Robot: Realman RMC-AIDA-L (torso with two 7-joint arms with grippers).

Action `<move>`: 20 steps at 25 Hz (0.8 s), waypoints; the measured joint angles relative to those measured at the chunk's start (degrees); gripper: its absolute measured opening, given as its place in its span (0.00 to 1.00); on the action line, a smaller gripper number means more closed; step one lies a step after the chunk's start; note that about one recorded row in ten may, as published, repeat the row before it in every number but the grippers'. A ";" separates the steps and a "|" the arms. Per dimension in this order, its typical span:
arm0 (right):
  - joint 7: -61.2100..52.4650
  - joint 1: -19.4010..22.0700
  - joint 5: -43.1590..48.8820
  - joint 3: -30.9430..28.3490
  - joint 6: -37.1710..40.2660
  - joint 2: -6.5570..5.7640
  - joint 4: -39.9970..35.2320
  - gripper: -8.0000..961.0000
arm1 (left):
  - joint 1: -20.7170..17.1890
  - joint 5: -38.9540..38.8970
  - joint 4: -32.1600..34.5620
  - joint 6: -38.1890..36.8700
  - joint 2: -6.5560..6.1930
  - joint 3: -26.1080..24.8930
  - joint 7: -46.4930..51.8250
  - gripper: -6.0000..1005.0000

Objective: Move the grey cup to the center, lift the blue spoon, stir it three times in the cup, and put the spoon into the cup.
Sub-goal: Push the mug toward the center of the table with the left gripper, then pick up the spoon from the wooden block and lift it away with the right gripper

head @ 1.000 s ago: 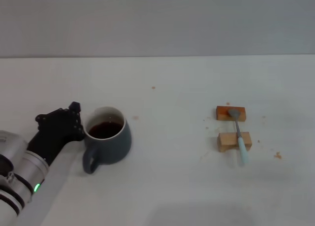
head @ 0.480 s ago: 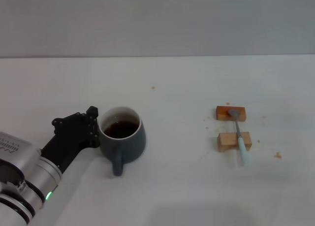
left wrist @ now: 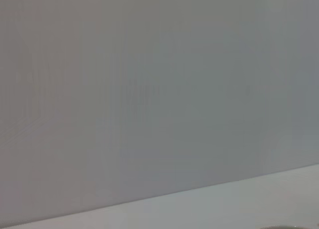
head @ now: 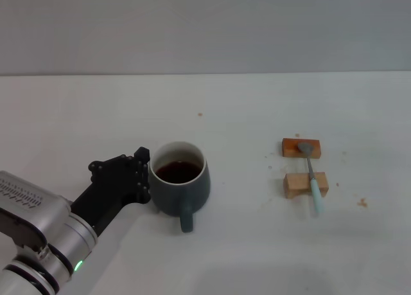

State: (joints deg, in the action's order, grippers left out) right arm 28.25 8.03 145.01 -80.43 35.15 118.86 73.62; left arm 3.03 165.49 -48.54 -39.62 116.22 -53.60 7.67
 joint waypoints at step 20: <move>-0.07 1.29 -0.63 15.28 5.46 0.34 0.42 0.82 | -2.43 0.02 -2.17 -0.59 -2.35 -11.77 0.33 0.00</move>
State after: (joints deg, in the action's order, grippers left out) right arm 28.17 9.33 144.37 -65.15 40.62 119.20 74.04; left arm 0.60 165.51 -50.71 -40.21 113.87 -65.37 8.00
